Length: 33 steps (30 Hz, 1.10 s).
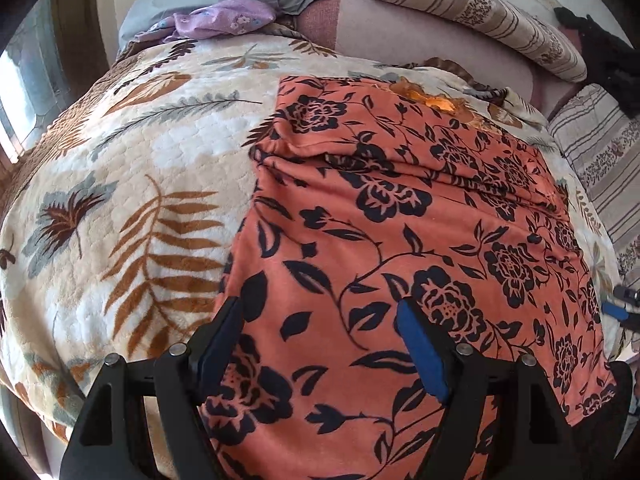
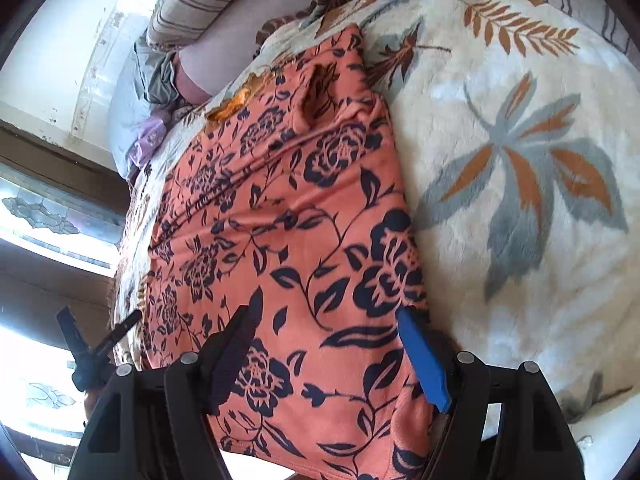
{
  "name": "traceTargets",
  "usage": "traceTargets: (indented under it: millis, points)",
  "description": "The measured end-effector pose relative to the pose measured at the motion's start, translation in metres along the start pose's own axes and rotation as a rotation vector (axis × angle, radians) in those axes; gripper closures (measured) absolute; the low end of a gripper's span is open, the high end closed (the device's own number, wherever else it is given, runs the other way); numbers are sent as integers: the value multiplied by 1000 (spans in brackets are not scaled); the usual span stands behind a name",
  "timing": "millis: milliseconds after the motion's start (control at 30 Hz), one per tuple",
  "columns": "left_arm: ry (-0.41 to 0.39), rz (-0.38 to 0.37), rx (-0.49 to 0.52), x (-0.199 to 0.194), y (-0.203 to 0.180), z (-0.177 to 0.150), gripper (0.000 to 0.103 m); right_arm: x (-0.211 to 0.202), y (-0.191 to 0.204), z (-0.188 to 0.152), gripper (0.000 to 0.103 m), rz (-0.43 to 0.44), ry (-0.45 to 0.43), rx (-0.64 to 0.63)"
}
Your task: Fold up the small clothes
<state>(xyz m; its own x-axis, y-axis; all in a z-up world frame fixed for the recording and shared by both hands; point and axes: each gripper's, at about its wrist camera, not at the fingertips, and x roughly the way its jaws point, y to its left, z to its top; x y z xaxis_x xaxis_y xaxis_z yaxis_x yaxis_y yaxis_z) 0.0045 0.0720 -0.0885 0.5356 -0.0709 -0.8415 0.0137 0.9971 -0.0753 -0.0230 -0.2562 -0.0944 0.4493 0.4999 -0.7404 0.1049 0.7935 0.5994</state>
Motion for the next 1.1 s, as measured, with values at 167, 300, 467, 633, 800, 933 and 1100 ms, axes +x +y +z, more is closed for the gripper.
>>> traceTargets:
  millis: [167,300,467,633,800,933,1100]
  points:
    - [-37,-9,85,25,-45,51,24,8,-3,78,26,41,-109,15]
    - [-71,-24,124,54,-82,102,24,47,-9,144,28,23,-92,16]
    - [-80,-3,95,95,-102,143,24,101,-17,179,63,-26,11,-4]
    - [-2,66,146,137,-105,137,21,99,-5,171,88,-222,-25,-121]
    - [-3,62,150,136,-105,135,21,86,-20,193,74,-72,-70,10]
    - [4,61,147,138,-104,136,20,96,-20,223,17,15,-144,84]
    - [1,48,151,140,-102,137,19,132,-6,253,92,-174,-55,7]
